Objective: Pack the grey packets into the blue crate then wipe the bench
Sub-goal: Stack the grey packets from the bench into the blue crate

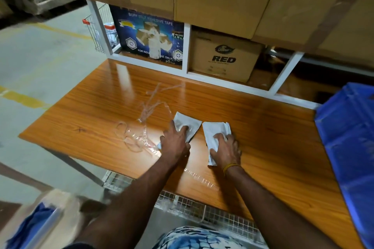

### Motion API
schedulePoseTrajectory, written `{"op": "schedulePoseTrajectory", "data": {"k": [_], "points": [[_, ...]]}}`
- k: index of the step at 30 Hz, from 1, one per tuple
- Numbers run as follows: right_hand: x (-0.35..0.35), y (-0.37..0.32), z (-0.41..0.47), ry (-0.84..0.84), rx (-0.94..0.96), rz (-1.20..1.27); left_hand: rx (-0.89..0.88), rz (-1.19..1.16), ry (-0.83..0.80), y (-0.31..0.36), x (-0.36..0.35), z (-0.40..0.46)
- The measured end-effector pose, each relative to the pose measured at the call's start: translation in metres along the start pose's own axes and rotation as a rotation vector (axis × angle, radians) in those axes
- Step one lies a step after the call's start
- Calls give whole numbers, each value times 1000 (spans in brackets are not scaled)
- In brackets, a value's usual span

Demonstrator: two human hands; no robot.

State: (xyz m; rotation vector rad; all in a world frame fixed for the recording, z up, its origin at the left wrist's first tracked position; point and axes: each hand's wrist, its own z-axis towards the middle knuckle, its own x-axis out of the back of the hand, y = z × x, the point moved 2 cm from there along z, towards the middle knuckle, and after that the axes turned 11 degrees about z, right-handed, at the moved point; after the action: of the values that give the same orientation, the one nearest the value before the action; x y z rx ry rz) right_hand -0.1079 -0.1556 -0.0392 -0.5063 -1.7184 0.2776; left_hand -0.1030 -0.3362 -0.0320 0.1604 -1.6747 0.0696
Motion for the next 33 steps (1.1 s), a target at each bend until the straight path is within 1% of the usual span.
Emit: {"op": "schedulePoseTrajectory", "data": {"k": [3, 7, 10, 17, 25, 28, 33], "points": [[4, -2, -4, 26, -17, 65, 23, -34, 57, -5, 10, -5], [7, -3, -14, 137, -13, 148, 85, -160, 116, -13, 20, -14], [7, -4, -21, 172, -26, 203, 107, -260, 102, -12, 28, -21], [11, 3, -44, 209, -51, 277, 49, -369, 74, 4, 25, -39], [51, 22, -65, 326, 11, 373, 15, -560, 33, 42, 34, -65], [72, 36, -74, 378, 59, 376, 28, -616, 76, 62, 43, -77], [110, 72, -90, 441, 125, 378, 34, -686, 207, 101, 58, -96]]}}
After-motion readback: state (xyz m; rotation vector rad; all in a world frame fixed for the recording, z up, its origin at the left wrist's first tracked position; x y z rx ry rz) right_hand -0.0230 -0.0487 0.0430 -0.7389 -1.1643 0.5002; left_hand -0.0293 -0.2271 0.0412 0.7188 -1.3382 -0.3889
